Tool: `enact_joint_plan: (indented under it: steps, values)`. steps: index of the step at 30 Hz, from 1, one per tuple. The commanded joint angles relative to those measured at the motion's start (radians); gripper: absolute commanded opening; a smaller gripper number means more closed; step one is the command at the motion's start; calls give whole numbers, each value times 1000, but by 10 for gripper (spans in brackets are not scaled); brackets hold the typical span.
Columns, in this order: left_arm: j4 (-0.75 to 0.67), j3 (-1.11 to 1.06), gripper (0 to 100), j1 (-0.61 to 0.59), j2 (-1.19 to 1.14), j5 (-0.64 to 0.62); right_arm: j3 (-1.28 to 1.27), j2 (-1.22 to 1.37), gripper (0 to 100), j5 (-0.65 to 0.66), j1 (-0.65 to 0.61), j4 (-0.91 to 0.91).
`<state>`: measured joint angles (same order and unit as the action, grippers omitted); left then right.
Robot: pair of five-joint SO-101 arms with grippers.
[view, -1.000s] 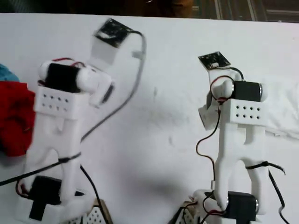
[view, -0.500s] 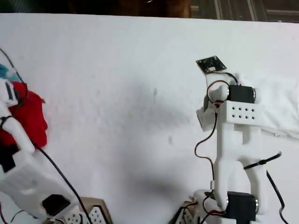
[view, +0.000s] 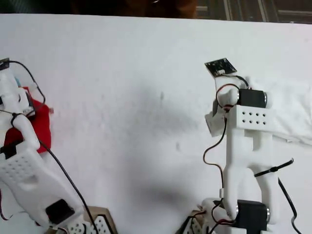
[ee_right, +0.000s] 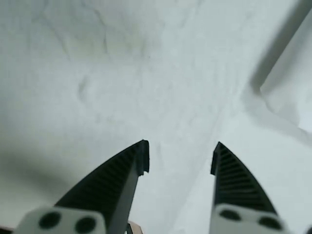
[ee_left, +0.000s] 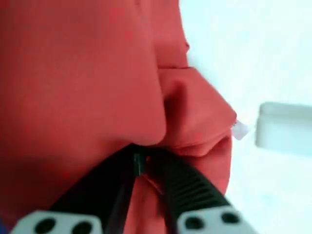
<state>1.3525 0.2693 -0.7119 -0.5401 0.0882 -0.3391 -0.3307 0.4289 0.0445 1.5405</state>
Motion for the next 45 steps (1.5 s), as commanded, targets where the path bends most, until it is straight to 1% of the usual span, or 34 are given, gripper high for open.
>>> enact_joint_plan:
  steps: [1,3,5,8,11,13,16,19,21,23,25,26,28,31,33,35,38,45]
  values:
    - [34,28,24,14,6,-21,5,-38,212,9,2,-8]
    - [75,33,24,35,12,-18,5,-38,212,9,2,-12]
    - [169,64,24,83,34,-18,5,-38,212,9,2,-12]
    - [310,153,24,213,87,-15,5,-39,212,9,2,-12]
    - [411,257,24,368,160,-15,5,-39,212,9,2,-12]
    - [434,303,24,473,218,-15,5,-41,212,9,2,-12]
    - [433,323,24,605,333,-14,3,-42,212,9,4,-5]
    - [433,315,24,732,454,63,3,-47,212,9,10,-4]
    - [430,315,24,770,519,91,3,-47,212,9,10,-4]
    - [417,315,24,755,542,72,3,-45,212,8,7,-4]
    - [419,314,24,677,535,61,2,-39,212,6,4,-4]
    - [419,314,28,626,520,63,2,-39,212,6,2,-4]
    - [414,315,72,503,468,63,2,-39,212,5,2,-4]
    - [390,317,190,305,348,63,2,-39,212,8,2,-5]
    - [367,325,247,192,255,68,2,-39,212,8,2,-7]
    - [334,325,250,104,175,124,2,-39,212,8,2,-10]
    - [308,325,239,48,87,195,2,-38,212,9,2,-12]
    - [249,325,232,43,-49,196,2,-38,212,9,2,-13]
